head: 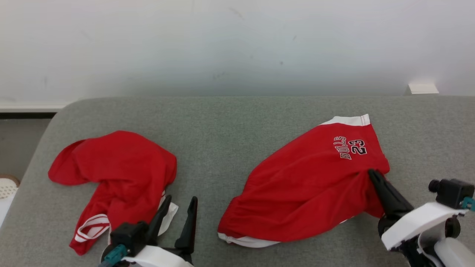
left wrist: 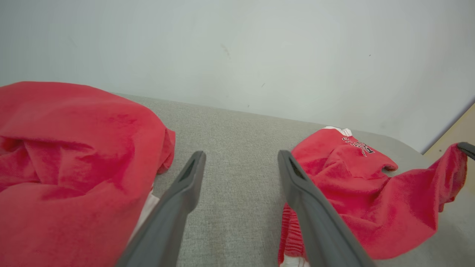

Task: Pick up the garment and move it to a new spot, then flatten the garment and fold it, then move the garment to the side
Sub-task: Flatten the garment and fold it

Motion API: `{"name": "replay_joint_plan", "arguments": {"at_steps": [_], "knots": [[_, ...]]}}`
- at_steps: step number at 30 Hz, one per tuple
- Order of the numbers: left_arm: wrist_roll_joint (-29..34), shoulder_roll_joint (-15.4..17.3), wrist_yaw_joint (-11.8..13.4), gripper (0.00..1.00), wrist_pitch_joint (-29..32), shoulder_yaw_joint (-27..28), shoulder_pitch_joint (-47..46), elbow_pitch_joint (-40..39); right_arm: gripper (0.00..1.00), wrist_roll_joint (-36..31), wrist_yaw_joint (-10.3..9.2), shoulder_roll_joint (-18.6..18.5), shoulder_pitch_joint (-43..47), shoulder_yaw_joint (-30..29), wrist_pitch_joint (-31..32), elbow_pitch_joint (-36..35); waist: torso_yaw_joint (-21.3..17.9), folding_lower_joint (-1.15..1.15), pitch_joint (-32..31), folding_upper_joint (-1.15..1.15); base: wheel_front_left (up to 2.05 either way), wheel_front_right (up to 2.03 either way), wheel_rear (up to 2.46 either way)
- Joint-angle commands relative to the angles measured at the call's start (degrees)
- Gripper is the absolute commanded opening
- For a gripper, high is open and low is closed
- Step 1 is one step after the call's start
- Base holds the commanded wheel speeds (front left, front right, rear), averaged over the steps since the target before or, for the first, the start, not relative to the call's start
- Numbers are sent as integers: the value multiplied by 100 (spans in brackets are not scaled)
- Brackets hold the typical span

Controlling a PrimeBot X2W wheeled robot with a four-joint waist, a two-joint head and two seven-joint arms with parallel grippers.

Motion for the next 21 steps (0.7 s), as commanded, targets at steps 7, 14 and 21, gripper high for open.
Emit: {"name": "replay_joint_plan", "arguments": {"at_steps": [7, 14, 21], "knots": [[205, -221, -136, 100, -2, 65, -228, 133, 0, 562, 2, -255, -851, -274, 393, 668, 546, 0, 348, 0, 0, 0, 0], [353, -363, -238, 100, -2, 179, -285, 256, 25, 995, 2, -204, -1303, -375, 446, 1791, 804, 0, 449, 0, 0, 0, 0], [463, -428, -320, 100, -2, 300, -226, 348, 100, 1150, 2, -165, -1385, -56, 146, 2095, 693, 0, 300, 0, 0, 0, 0]]}}
